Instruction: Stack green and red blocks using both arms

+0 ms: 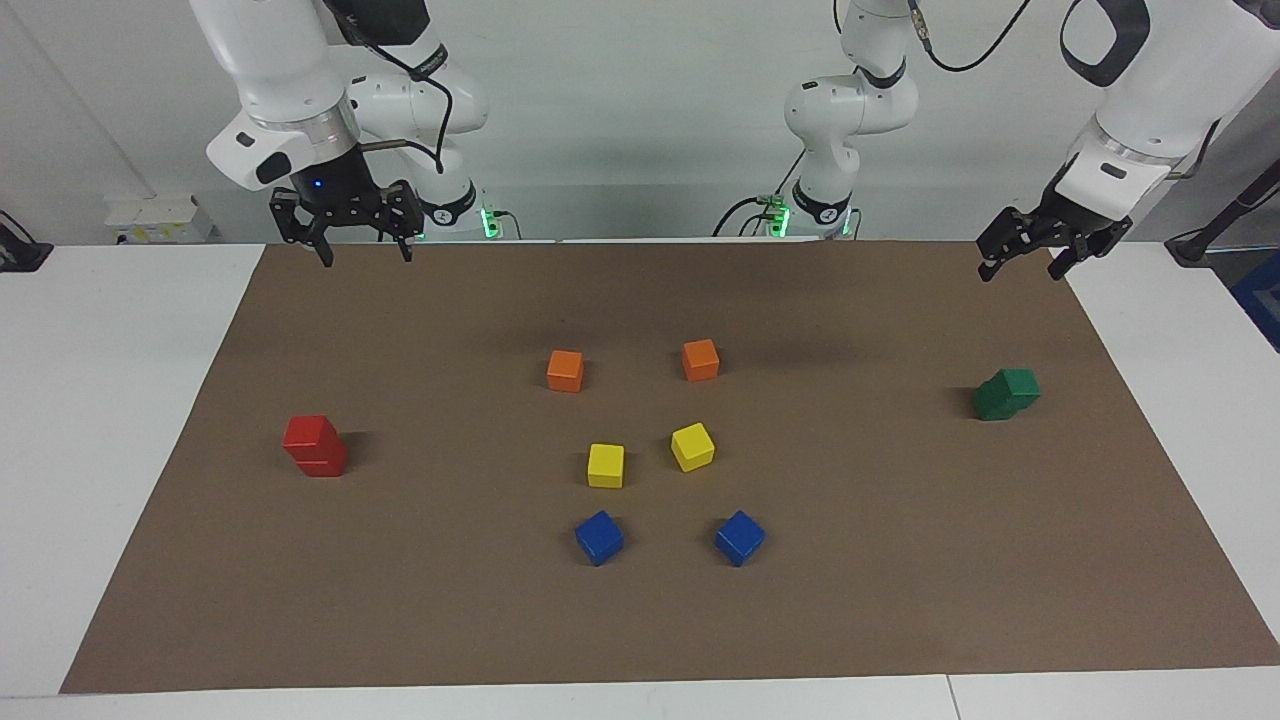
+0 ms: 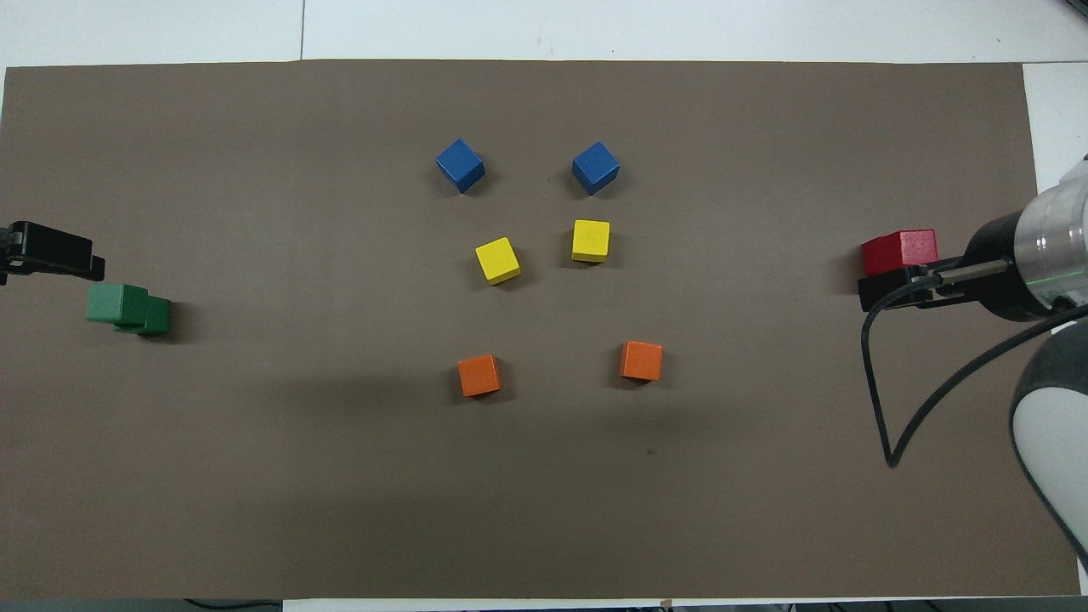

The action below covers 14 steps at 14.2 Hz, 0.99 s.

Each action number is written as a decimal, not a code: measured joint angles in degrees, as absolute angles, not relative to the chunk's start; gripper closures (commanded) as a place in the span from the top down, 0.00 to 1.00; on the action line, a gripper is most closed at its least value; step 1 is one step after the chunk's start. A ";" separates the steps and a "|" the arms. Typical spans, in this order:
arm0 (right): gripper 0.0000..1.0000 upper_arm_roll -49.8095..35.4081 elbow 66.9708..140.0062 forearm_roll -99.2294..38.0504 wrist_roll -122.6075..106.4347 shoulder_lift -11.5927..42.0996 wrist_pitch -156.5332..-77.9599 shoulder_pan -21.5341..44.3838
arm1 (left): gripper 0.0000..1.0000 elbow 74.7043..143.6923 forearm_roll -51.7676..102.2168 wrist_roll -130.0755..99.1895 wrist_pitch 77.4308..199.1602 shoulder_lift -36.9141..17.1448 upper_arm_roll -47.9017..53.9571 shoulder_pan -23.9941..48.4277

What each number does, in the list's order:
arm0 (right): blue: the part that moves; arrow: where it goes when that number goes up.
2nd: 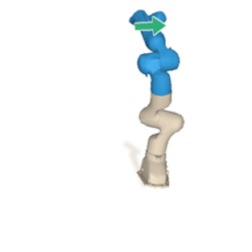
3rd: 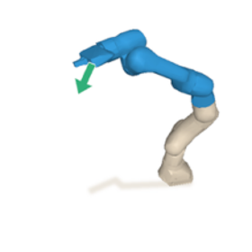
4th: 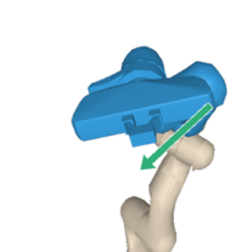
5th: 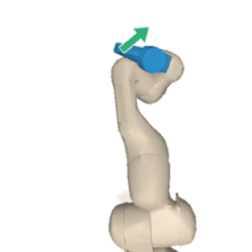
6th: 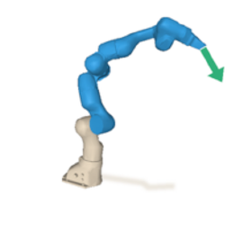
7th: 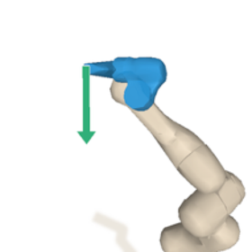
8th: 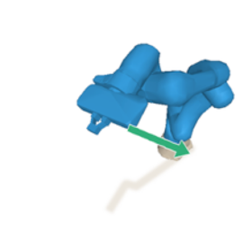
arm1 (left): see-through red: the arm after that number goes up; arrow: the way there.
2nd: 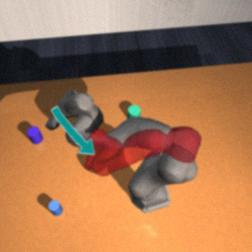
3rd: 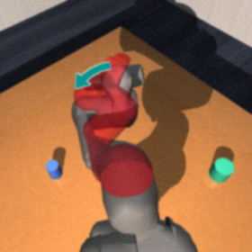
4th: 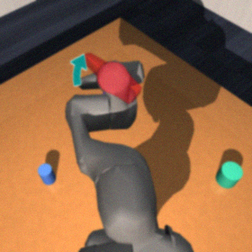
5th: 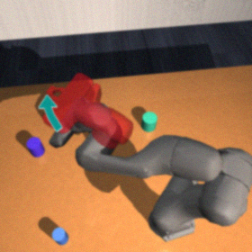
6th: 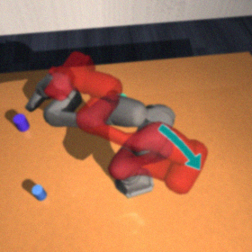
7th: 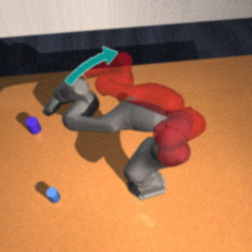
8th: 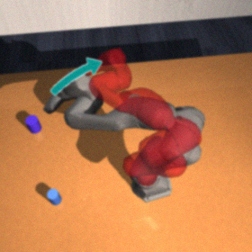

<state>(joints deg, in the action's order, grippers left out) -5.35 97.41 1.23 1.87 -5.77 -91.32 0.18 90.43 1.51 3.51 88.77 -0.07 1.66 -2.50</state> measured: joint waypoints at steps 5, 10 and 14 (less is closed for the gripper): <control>1.00 -5.28 97.77 1.40 1.87 -5.04 -91.32 -1.44 | 1.00 90.40 1.51 3.52 88.77 -0.07 1.66 -2.50; 1.00 -5.28 99.45 1.40 2.08 -5.18 -91.42 -1.53 | 1.00 90.37 1.51 3.51 88.77 -0.07 1.66 -2.49; 1.00 -5.25 100.65 1.40 2.09 -5.67 -91.76 -2.54 | 1.00 90.37 1.51 3.51 88.77 -0.07 1.66 -2.49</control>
